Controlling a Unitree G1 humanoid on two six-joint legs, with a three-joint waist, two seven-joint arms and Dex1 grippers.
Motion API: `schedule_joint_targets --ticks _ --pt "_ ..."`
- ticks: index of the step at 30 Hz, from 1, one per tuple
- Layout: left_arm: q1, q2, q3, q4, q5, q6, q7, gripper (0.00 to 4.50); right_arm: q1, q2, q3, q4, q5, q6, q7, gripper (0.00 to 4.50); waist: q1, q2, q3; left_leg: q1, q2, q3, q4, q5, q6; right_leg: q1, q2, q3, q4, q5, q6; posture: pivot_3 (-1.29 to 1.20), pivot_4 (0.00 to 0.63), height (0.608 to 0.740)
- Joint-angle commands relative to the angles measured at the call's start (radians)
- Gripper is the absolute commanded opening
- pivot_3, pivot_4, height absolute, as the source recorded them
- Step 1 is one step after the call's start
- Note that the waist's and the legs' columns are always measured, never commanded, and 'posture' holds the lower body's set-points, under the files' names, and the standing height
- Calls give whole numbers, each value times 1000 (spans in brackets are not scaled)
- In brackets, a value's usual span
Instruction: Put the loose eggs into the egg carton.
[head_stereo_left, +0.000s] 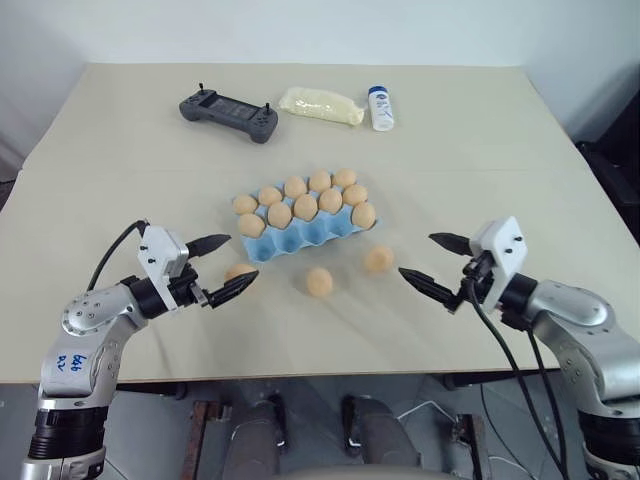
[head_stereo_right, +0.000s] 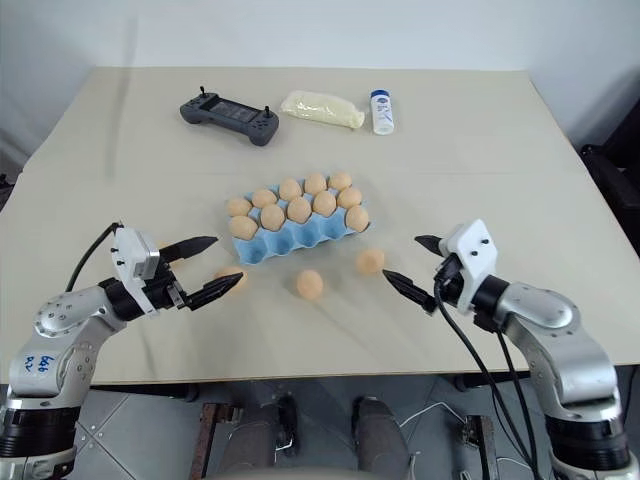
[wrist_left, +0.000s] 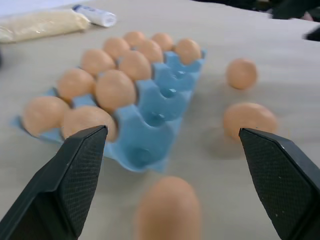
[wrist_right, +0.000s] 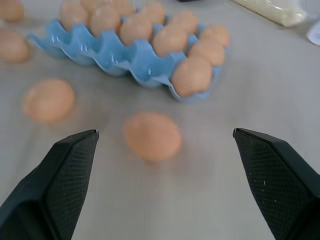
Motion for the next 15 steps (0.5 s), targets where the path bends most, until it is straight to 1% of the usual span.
schedule_joint_targets --ticks 1,4,8,15 --pt "59 12 34 -88 -48 -25 -45 4495 -69 29 53 84 -38 -48 -1 4500 -5 0 0 0 0 0 0 0 0 0 -1 0 0 0 0 0 150 740" --pt "150 27 48 -126 -59 -22 -80 4495 -133 51 109 179 -72 -81 29 4500 -8 0 0 -2 0 0 0 0 0 -1 -2 -1 0 0 0 0 150 740" --pt "231 34 60 -145 -69 -40 -118 4495 -168 59 155 245 -87 -101 72 4500 -9 0 0 -2 0 0 0 0 0 -2 -2 -2 0 0 0 0 150 740" --pt "267 16 72 -160 -74 -61 -109 4495 -231 90 215 382 -144 -165 103 4500 -11 0 0 -2 0 1 0 0 0 -2 -4 -3 -1 1 -2 0 150 740"
